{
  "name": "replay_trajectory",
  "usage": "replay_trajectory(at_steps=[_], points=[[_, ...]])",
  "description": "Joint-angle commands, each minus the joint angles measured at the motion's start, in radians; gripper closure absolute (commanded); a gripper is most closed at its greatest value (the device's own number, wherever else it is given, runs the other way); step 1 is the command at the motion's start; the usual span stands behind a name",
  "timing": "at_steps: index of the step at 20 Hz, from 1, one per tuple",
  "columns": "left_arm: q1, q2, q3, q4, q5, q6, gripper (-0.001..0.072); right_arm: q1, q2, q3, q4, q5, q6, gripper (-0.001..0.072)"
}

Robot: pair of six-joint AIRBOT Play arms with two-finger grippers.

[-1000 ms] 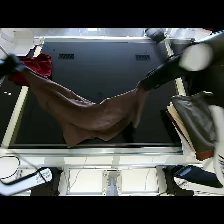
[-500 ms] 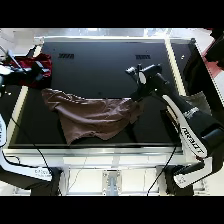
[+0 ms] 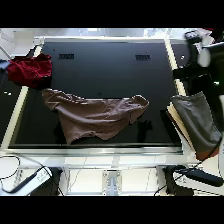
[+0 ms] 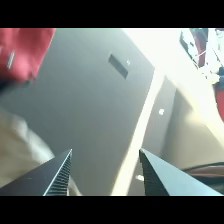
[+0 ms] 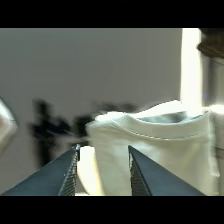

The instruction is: Fold the shirts.

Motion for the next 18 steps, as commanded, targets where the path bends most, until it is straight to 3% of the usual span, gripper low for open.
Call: replay_trajectory(at_steps=[1, 2, 3, 5, 7, 8, 9, 10, 11, 12, 14, 18], points=[[0.010, 0.243, -0.397, -0.100, 0.022, -0.280, 0.0209, -0.078, 0.072, -0.024, 0.128, -0.057, 0.015, 0.0361], [-0.015, 0.296, -0.517, -0.171, 0.077, -0.295, 0.0281, -0.077, 0.070, -0.029, 0.137, -0.072, 0.011, 0.0361], [-0.051, 0.336, -0.608, -0.208, 0.127, -0.294, 0.0408, -0.077, 0.069, -0.029, 0.151, -0.086, 0.011, 0.0361], [-0.167, 0.377, -0.713, -0.207, 0.217, -0.207, 0.0438, -0.077, 0.068, -0.029, 0.177, -0.124, 0.011, 0.0361], [-0.328, 0.378, -0.695, -0.203, 0.318, 0.141, 0.0498, -0.077, 0.068, -0.029, 0.195, -0.137, 0.001, 0.0361], [-0.402, 0.375, -0.672, -0.164, 0.321, 0.293, 0.0611, -0.077, 0.068, -0.029, 0.197, -0.137, -0.014, 0.0361], [-0.461, 0.373, -0.647, -0.078, 0.286, 0.319, 0.0695, -0.077, 0.068, -0.029, 0.196, -0.137, -0.018, 0.0361], [-0.517, 0.367, -0.624, 0.046, 0.221, 0.303, 0.0693, -0.077, 0.068, -0.029, 0.195, -0.137, -0.036, 0.0361], [-0.563, 0.360, -0.614, 0.162, 0.138, 0.272, 0.0625, -0.077, 0.068, -0.029, 0.195, -0.138, -0.041, 0.0361], [-0.605, 0.355, -0.614, 0.251, 0.065, 0.251, 0.0473, -0.077, 0.068, -0.029, 0.195, -0.140, -0.042, 0.0361], [-0.697, 0.341, -0.614, 0.420, -0.068, 0.237, 0.0403, -0.077, 0.068, -0.029, 0.195, -0.143, -0.048, 0.0361], [-0.949, 0.339, -0.614, 0.705, -0.186, 0.288, 0.0339, -0.077, 0.068, -0.029, 0.195, -0.145, -0.068, 0.0361]])
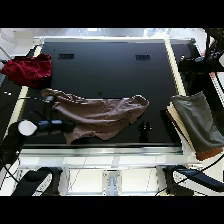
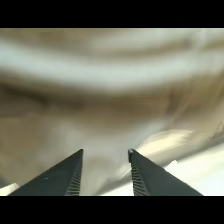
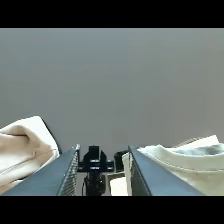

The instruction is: Fold the shirts.

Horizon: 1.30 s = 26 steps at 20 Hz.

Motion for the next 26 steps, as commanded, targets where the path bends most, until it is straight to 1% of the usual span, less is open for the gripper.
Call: replay_trajectory(at_steps=[1, 2, 3, 4, 6, 8, 10, 11, 12, 13, 15, 17, 18, 19, 20, 21, 22, 23, 25, 26], points=[[-0.239, -0.003, 0.002, 0.351, -0.180, 0.047, 0.0340, -0.001, 0.000, 0.000, 0.002, -0.003, -0.016, 0.0361], [-0.311, -0.003, 0.002, 0.462, -0.222, 0.043, 0.0339, -0.001, 0.000, 0.000, 0.002, -0.003, -0.017, 0.0361], [-0.370, -0.003, 0.002, 0.555, -0.234, 0.021, 0.0340, -0.001, 0.000, 0.000, 0.003, -0.003, -0.023, 0.0361], [-0.408, -0.004, 0.002, 0.605, -0.233, 0.002, 0.0341, -0.001, 0.000, 0.000, 0.002, -0.003, -0.023, 0.0361], [-0.428, -0.005, 0.000, 0.604, -0.238, -0.041, 0.0346, -0.001, 0.000, 0.000, 0.003, -0.003, -0.023, 0.0361], [-0.423, -0.029, -0.003, 0.605, -0.243, -0.055, 0.0338, -0.001, 0.000, 0.000, 0.003, -0.003, -0.023, 0.0362], [-0.423, -0.085, -0.003, 0.595, -0.183, -0.055, 0.0319, -0.001, 0.000, 0.000, 0.003, -0.003, -0.023, 0.0361], [-0.423, -0.125, -0.003, 0.562, -0.173, -0.055, 0.0248, -0.001, 0.000, 0.000, 0.003, -0.003, -0.023, 0.0361], [-0.423, -0.164, -0.003, 0.526, -0.187, -0.072, 0.0200, -0.001, 0.000, 0.000, 0.003, -0.002, -0.023, 0.0362], [-0.423, -0.203, -0.003, 0.502, -0.206, -0.100, 0.0194, -0.001, 0.000, 0.000, 0.003, 0.001, -0.023, 0.0361], [-0.423, -0.251, -0.003, 0.452, -0.219, -0.104, 0.0194, -0.001, 0.000, 0.000, 0.002, 0.001, -0.023, 0.0362], [-0.422, -0.271, -0.003, 0.485, -0.185, -0.105, 0.0198, -0.001, 0.000, 0.000, 0.003, 0.001, -0.023, 0.0362], [-0.422, -0.280, -0.003, 0.547, -0.152, -0.119, 0.0228, -0.001, 0.000, 0.000, 0.003, 0.001, -0.023, 0.0362], [-0.422, -0.289, -0.003, 0.616, -0.117, -0.168, 0.0251, -0.001, 0.000, 0.000, 0.005, 0.001, -0.023, 0.0362], [-0.422, -0.298, -0.003, 0.683, -0.087, -0.222, 0.0257, -0.001, 0.000, 0.000, 0.011, 0.003, -0.023, 0.0362], [-0.422, -0.307, -0.003, 0.734, -0.061, -0.270, 0.0333, -0.001, 0.000, 0.000, 0.014, 0.006, -0.023, 0.0362], [-0.422, -0.314, -0.003, 0.754, -0.046, -0.280, 0.0409, -0.001, 0.000, 0.000, 0.015, 0.012, -0.023, 0.0362], [-0.419, -0.322, -0.003, 0.763, -0.034, -0.280, 0.0515, -0.001, 0.000, 0.000, 0.015, 0.017, -0.023, 0.0362], [-0.406, -0.335, -0.003, 0.761, -0.025, -0.280, 0.0696, -0.001, 0.000, 0.000, 0.029, 0.028, -0.023, 0.0362], [-0.400, -0.336, -0.003, 0.761, -0.027, -0.294, 0.0699, -0.001, 0.000, 0.000, 0.041, 0.039, -0.023, 0.0362]])
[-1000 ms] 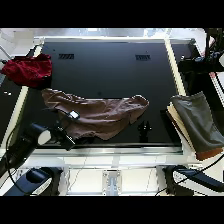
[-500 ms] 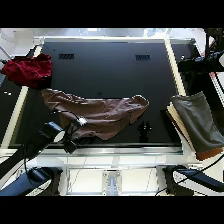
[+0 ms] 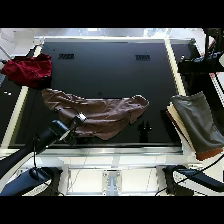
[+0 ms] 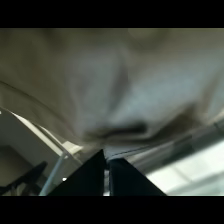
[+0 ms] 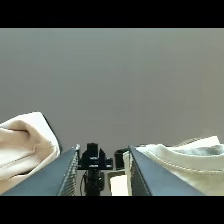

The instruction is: Fold the shirts.

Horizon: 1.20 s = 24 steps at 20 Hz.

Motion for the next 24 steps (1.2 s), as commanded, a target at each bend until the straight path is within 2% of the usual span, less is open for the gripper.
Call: replay_trajectory(at_steps=[1, 3, 5, 8, 10, 11, 12, 15, 18, 22, 23, 24], points=[[0.018, -0.017, 0.000, 0.046, 0.022, -0.050, 0.0699, -0.001, -0.001, -0.002, 0.041, 0.042, 0.001, 0.0362], [0.026, -0.017, 0.000, 0.046, -0.006, -0.050, 0.0699, -0.001, -0.002, -0.065, 0.085, 0.051, 0.001, 0.0362], [0.026, -0.017, 0.000, 0.052, -0.031, -0.050, 0.0699, -0.001, -0.016, -0.223, 0.178, -0.019, -0.004, 0.0362], [0.026, -0.016, 0.000, 0.052, -0.043, -0.050, 0.0699, -0.001, -0.129, -0.432, 0.348, -0.161, -0.097, 0.0360], [0.026, -0.017, 0.000, 0.052, -0.047, -0.050, 0.0699, -0.002, -0.230, -0.457, 0.348, -0.164, -0.085, 0.0357], [0.026, -0.017, 0.000, 0.053, -0.045, -0.050, 0.0699, -0.002, -0.267, -0.455, 0.358, -0.172, -0.068, 0.0249], [0.026, -0.017, 0.000, 0.053, -0.045, -0.051, 0.0699, -0.002, -0.297, -0.455, 0.372, -0.196, -0.054, 0.0201], [0.026, -0.017, 0.000, 0.053, -0.045, -0.050, 0.0698, 0.000, -0.352, -0.455, 0.426, -0.267, -0.046, 0.0201], [0.026, -0.017, 0.000, 0.053, -0.045, -0.051, 0.0699, 0.017, -0.381, -0.454, 0.485, -0.386, -0.098, 0.0205], [0.026, -0.017, 0.000, 0.053, -0.045, -0.051, 0.0699, 0.037, -0.414, -0.454, 0.510, -0.468, -0.097, 0.0336], [0.026, -0.017, 0.000, 0.053, -0.045, -0.051, 0.0699, 0.037, -0.419, -0.454, 0.514, -0.468, -0.097, 0.0425], [0.026, -0.017, 0.001, 0.057, -0.045, -0.051, 0.0699, 0.037, -0.419, -0.454, 0.514, -0.467, -0.097, 0.0675]])
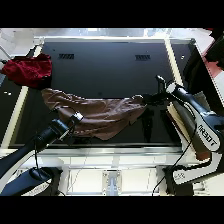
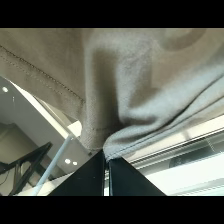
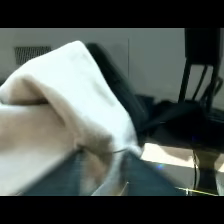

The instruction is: Fold the shirts.

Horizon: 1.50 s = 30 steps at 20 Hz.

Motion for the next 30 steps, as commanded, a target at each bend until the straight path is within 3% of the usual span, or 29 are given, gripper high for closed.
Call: replay_trajectory(at_steps=[1, 6, 10, 13, 16, 22, 27, 30], points=[[0.001, 0.002, 0.006, 0.032, -0.001, -0.005, 0.0700, 0.006, -0.014, 0.002, 0.032, -0.033, -0.005, 0.0698], [0.015, 0.184, 0.217, 0.540, -0.076, -0.246, 0.0700, 0.006, 0.207, 0.145, -0.114, 0.237, -0.050, 0.0700], [0.159, 0.462, 0.491, 0.556, -0.090, -0.262, 0.0701, 0.005, 0.576, 0.253, -0.200, 0.462, -0.047, 0.0699], [0.202, 0.576, 0.708, 0.537, -0.077, -0.262, 0.0702, 0.006, 0.822, 0.324, -0.122, 0.461, -0.046, 0.0701], [0.193, 0.530, 0.958, 0.440, -0.045, -0.205, 0.0702, 0.006, 0.914, 0.473, -0.060, 0.430, -0.045, 0.0702], [0.193, 0.164, 1.278, 0.314, -0.010, 0.043, 0.0702, 0.006, 0.788, 0.734, -0.039, 0.360, -0.046, 0.0702], [0.254, -0.239, 1.279, 0.385, 0.010, 0.053, 0.0702, 0.006, 0.438, 0.733, -0.071, 0.336, -0.050, 0.0701], [0.334, -0.476, 1.279, 0.385, 0.104, -0.031, 0.0702, 0.006, 0.152, 0.733, -0.069, 0.257, -0.050, 0.0700]])
